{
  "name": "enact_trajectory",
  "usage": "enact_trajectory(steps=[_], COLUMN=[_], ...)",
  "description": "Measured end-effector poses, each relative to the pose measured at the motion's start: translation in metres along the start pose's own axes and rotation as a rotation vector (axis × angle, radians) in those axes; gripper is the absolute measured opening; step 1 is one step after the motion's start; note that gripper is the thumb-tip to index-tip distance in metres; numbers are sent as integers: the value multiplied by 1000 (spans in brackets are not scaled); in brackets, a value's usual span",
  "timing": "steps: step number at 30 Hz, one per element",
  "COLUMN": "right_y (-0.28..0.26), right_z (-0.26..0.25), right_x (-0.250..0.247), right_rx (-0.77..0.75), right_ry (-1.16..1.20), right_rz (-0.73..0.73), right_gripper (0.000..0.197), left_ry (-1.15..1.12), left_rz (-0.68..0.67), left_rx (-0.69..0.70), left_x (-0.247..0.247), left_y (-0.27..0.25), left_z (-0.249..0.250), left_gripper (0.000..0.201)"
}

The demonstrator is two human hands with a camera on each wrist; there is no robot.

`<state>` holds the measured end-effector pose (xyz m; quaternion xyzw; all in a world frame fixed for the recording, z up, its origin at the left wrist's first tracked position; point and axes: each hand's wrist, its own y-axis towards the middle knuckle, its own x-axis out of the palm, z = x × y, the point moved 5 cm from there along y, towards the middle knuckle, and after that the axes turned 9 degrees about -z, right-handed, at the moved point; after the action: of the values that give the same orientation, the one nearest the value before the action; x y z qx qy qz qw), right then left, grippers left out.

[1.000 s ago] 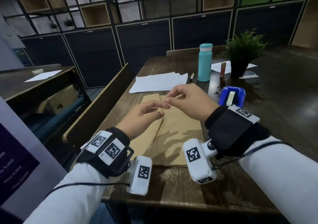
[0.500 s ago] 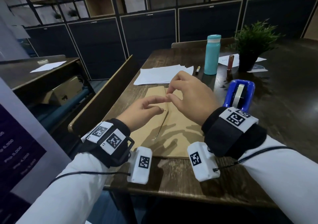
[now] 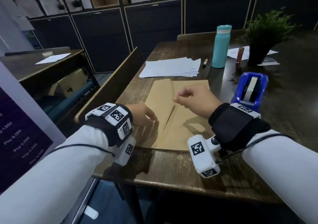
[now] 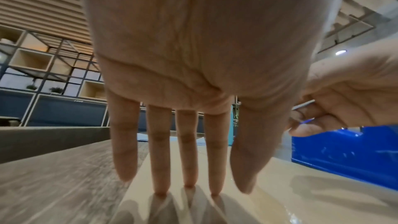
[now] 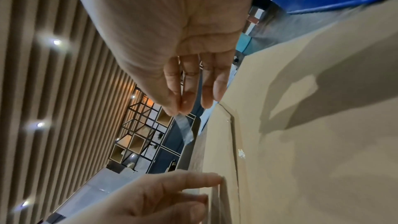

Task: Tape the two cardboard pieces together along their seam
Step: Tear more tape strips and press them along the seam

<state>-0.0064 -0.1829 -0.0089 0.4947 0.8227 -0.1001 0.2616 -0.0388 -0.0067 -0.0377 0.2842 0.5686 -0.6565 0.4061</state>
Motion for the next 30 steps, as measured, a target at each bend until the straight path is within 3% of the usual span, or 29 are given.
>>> enact_trajectory(steps=[6, 18, 24, 30], right_y=[5, 2, 0, -2], right_z=[15, 23, 25, 19], right_x=[18, 65, 72, 75], right_rx=[104, 318, 344, 357], right_ry=[124, 215, 118, 28], right_rz=[-124, -339, -360, -396], right_gripper=[14, 13, 17, 14], left_ry=[216, 225, 237, 223], left_rz=[-43, -37, -35, -21], left_rx=[38, 66, 57, 52], left_x=[3, 11, 15, 15], left_y=[-3, -12, -14, -14], left_z=[4, -16, -17, -16], left_gripper=[33, 36, 51, 49])
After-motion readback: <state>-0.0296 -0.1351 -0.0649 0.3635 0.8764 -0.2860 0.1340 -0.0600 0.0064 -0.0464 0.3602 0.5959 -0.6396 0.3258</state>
